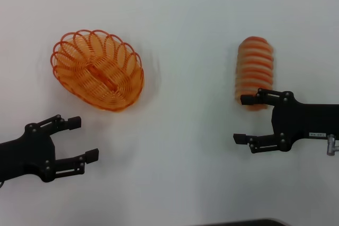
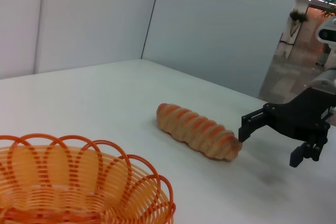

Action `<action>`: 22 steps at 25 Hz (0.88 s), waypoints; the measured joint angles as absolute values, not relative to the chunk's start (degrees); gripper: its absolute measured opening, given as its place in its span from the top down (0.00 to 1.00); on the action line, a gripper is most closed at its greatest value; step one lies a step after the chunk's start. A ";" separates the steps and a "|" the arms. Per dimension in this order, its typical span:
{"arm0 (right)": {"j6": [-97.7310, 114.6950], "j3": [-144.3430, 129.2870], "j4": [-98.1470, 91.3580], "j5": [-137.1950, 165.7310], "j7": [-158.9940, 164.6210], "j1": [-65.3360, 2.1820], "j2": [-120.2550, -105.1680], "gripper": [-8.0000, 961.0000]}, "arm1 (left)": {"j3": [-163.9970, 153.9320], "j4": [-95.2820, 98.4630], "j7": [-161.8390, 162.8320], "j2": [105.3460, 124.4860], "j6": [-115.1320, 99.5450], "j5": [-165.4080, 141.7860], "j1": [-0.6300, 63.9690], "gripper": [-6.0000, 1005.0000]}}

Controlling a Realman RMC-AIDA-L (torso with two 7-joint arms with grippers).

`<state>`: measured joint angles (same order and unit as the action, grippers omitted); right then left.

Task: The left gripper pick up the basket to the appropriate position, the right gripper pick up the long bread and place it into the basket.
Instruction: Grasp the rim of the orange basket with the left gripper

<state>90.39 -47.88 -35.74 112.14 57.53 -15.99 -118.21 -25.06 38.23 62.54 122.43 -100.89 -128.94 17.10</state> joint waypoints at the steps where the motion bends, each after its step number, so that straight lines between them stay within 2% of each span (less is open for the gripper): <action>1: 90.38 -47.88 -35.73 112.14 57.54 -15.99 -118.22 0.01 | -25.06 38.21 62.55 122.43 -100.89 -128.94 17.11 0.12; 22: 88.85 -47.48 -34.98 113.65 58.71 -16.17 -118.55 0.02 | -24.81 37.53 62.49 122.43 -100.08 -128.49 17.42 0.12</action>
<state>88.85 -47.48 -34.98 113.65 58.71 -16.17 -118.55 -24.81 37.53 62.49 122.43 -100.08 -128.49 17.42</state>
